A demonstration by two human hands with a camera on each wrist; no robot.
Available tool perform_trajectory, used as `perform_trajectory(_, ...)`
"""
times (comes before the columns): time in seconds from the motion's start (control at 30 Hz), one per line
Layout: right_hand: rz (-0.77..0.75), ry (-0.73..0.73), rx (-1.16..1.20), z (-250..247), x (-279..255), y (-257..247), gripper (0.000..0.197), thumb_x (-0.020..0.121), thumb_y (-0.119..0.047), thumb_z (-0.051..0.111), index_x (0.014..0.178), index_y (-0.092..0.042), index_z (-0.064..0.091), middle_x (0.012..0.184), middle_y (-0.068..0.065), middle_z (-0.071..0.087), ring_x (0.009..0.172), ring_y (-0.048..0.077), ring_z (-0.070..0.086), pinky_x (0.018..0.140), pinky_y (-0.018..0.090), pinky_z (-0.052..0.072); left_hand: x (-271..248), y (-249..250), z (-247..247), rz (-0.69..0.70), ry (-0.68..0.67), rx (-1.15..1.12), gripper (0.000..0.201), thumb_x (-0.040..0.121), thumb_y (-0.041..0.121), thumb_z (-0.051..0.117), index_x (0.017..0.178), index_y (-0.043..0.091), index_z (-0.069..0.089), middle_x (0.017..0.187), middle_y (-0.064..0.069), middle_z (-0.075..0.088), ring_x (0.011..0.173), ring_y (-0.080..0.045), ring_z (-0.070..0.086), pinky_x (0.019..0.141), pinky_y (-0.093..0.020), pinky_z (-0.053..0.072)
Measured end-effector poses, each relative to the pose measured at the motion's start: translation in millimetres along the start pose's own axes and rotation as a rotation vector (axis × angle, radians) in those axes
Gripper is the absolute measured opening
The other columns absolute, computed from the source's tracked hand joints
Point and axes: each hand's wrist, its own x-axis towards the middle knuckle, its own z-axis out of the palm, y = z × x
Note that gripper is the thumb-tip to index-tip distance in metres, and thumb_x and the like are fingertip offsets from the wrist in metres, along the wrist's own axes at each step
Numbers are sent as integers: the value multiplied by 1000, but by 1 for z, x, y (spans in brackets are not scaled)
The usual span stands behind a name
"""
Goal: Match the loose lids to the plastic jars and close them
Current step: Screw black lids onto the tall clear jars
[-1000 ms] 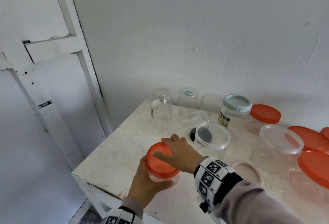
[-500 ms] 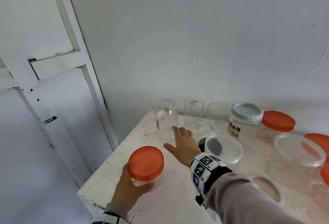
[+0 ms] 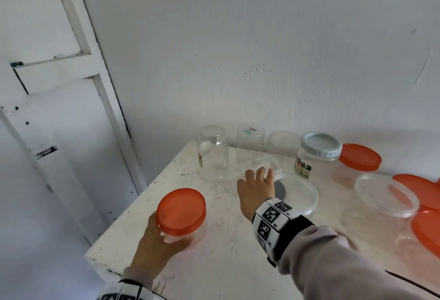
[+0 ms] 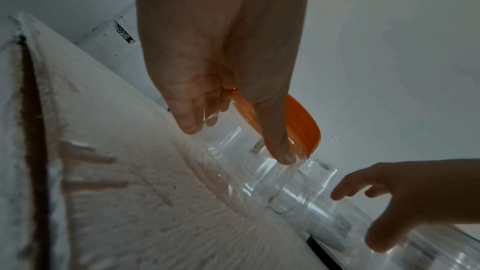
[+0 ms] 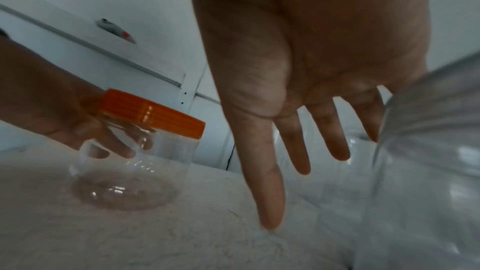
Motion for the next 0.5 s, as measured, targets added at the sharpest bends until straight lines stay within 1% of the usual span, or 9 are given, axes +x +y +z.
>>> perform_trajectory(0.03,-12,-6,-36,-1,-4,4,56,92,-19,46,145,-11,29,153,18,15,141,48,4,113,63,-1,0,0,1,-4,-2,-15,102,58,8,88,141,14,28,137,-8,44,123,-31,47,106,-47,38)
perform_trajectory(0.1,-14,0,-38,-3,-12,14,58,91,-20,47,145,-15,28,153,15,14,142,46,3,111,66,1,0,0,0,-4,-5,-39,104,56,9,89,141,14,29,136,-8,45,123,-32,47,106,-48,38)
perform_trajectory(0.17,18,-17,30,-6,-19,30,64,88,-23,54,145,-21,26,152,11,15,141,42,7,109,70,8,0,0,1,-4,-8,-44,109,51,14,90,141,13,30,134,-8,45,123,-32,46,106,-49,38)
perform_trajectory(0.2,39,-44,79,-7,-22,40,69,85,-28,60,145,-24,25,151,9,17,140,41,9,107,70,13,-1,1,1,-6,-9,-45,110,49,16,90,141,13,30,134,-8,45,123,-32,46,106,-50,37)
perform_trajectory(0.27,71,-104,183,-10,-26,58,79,77,-40,69,144,-31,27,147,4,22,137,38,15,103,68,25,-1,1,1,-5,-9,-56,110,49,15,90,141,12,30,136,-9,44,124,-33,46,106,-50,37)
perform_trajectory(0.33,87,-140,280,-8,-29,74,84,72,-48,72,142,-38,28,142,-1,27,135,35,21,100,63,33,-2,2,1,0,-14,-61,108,52,15,90,142,13,29,138,-9,43,124,-32,45,107,-50,37)
perform_trajectory(0.37,85,-146,311,-6,-29,80,86,71,-50,73,142,-41,26,141,-2,28,134,34,23,99,61,35,-2,2,2,6,-15,-63,109,52,17,90,142,13,28,138,-9,43,125,-32,45,107,-50,37)
perform_trajectory(0.43,84,-132,329,-2,-30,87,89,69,-52,74,142,-41,25,140,-3,29,132,32,26,97,57,38,-3,3,2,13,-14,-62,110,51,20,90,142,14,28,138,-8,42,125,-31,44,107,-49,37)
perform_trajectory(0.5,109,-90,323,0,-31,93,90,68,-52,74,143,-39,25,139,-2,30,129,31,28,94,53,39,-3,3,2,12,-13,-53,106,57,14,89,142,15,28,139,-8,42,126,-31,44,107,-48,37)
